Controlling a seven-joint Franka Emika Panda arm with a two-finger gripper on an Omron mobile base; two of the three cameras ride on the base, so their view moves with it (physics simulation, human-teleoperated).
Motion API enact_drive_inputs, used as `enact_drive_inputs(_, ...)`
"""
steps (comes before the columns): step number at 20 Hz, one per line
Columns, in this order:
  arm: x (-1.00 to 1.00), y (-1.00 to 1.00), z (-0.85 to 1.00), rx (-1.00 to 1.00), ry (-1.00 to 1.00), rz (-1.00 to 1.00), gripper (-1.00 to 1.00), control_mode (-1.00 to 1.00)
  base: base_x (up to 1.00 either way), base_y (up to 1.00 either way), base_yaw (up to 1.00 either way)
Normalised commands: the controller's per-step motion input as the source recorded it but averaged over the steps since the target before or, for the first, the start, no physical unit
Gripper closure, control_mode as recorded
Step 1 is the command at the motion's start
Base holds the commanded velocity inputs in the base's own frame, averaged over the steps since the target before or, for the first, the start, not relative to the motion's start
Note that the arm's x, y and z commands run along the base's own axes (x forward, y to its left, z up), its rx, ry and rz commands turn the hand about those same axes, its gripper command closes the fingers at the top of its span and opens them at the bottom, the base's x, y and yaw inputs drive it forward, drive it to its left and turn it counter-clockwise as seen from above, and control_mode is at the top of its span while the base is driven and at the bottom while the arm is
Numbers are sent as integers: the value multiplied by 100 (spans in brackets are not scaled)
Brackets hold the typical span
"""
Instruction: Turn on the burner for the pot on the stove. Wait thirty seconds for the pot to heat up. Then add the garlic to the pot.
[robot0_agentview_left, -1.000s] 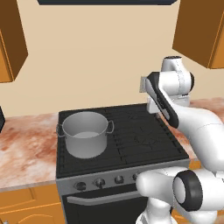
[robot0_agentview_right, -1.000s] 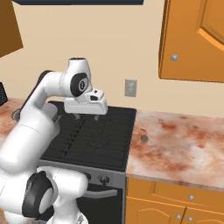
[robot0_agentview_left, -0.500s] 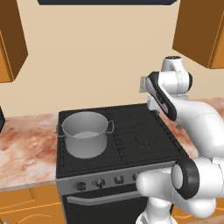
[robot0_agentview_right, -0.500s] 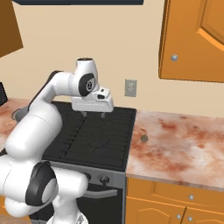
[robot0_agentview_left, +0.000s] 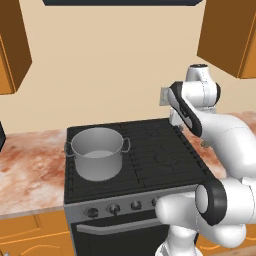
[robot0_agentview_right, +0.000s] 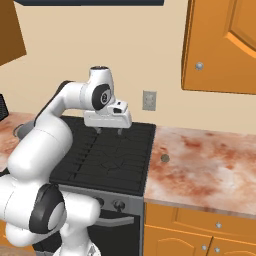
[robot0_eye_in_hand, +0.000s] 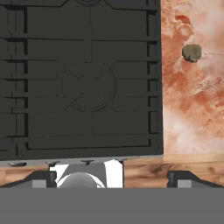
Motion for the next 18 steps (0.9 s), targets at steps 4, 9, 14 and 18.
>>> enact_drive_inputs(4, 0, 0, 0, 0, 0, 0, -100, -100, 0, 0, 0)
enact_drive_inputs(9, 0, 0, 0, 0, 0, 0, -100, -100, 0, 0, 0)
enact_drive_inputs(14, 0, 0, 0, 0, 0, 0, -100, -100, 0, 0, 0)
enact_drive_inputs(18, 0, 0, 0, 0, 0, 0, -100, -100, 0, 0, 0)
